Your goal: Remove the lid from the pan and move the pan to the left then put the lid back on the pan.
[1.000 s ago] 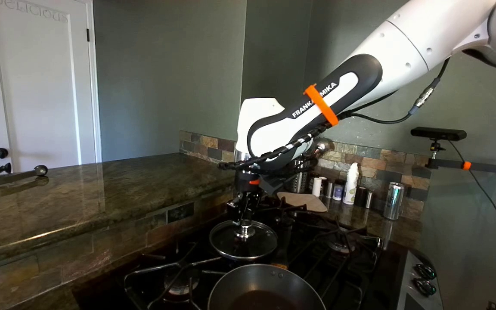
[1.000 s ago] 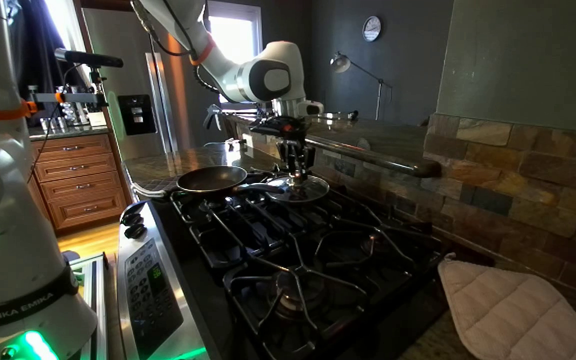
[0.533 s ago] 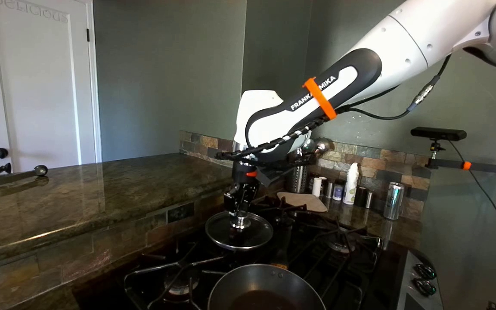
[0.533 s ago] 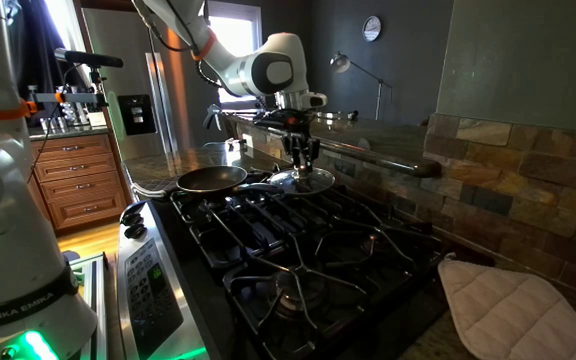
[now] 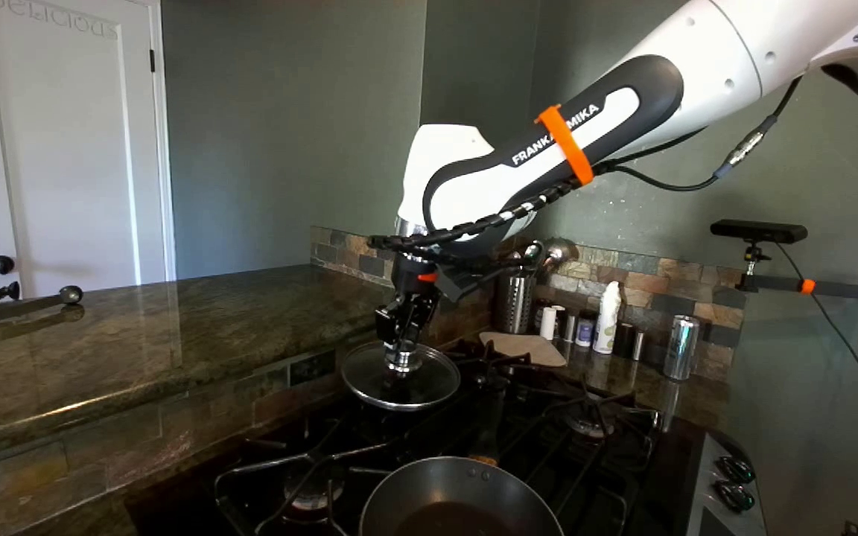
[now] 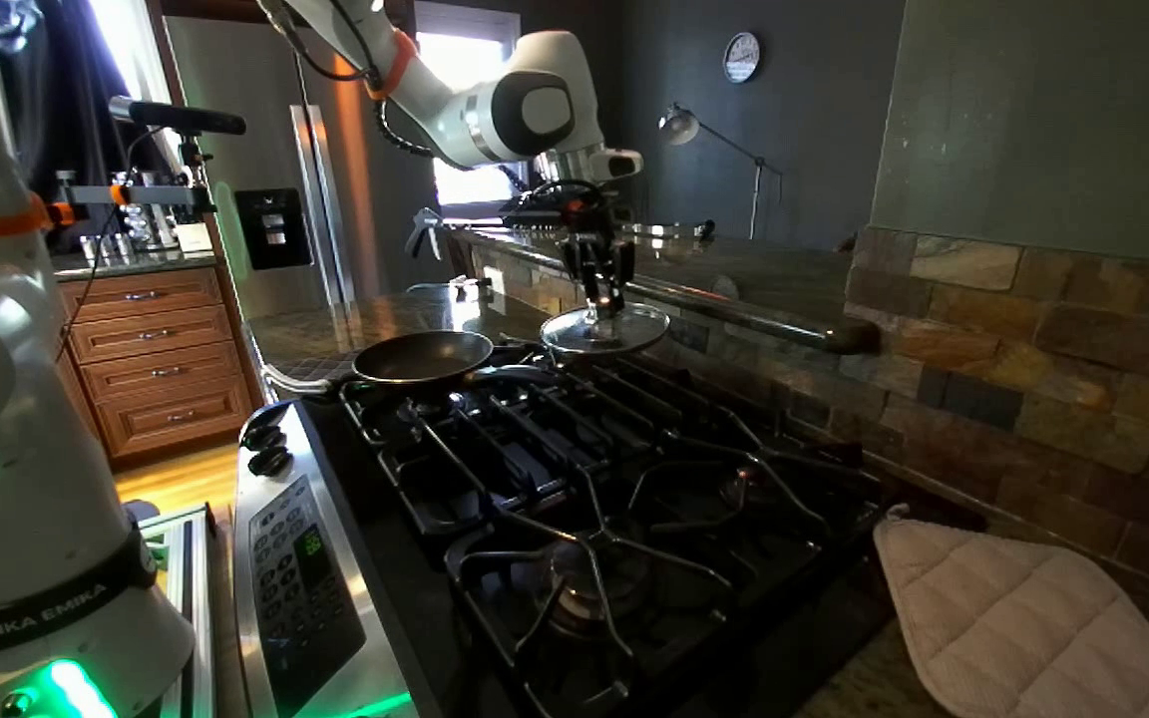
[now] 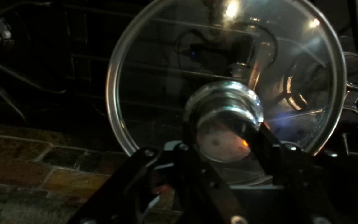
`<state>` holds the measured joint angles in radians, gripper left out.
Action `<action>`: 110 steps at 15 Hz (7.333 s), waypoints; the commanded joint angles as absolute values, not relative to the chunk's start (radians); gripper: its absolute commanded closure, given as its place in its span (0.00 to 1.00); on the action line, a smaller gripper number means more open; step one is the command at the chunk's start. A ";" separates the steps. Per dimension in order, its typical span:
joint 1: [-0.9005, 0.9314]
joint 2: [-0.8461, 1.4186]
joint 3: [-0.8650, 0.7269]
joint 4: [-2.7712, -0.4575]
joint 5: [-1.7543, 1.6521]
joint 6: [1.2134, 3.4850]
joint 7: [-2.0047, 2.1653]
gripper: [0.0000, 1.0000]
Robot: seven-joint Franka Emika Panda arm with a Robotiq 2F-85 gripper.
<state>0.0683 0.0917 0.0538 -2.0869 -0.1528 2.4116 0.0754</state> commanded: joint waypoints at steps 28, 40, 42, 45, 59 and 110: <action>0.182 -0.383 0.272 -2.526 -0.093 2.307 0.411 0.77; 0.185 -0.364 0.321 -2.542 -0.042 2.325 0.481 0.77; 0.183 -0.361 0.328 -2.545 -0.044 2.327 0.502 0.77; 0.180 -0.359 0.347 -2.557 -0.053 2.335 0.549 0.77; 0.179 -0.321 0.358 -2.561 -0.060 2.348 0.603 0.77; 0.187 -0.268 0.342 -2.504 -0.064 2.313 0.591 0.77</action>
<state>0.1837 -0.2814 0.3392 -2.5209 -0.0651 2.3082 0.5881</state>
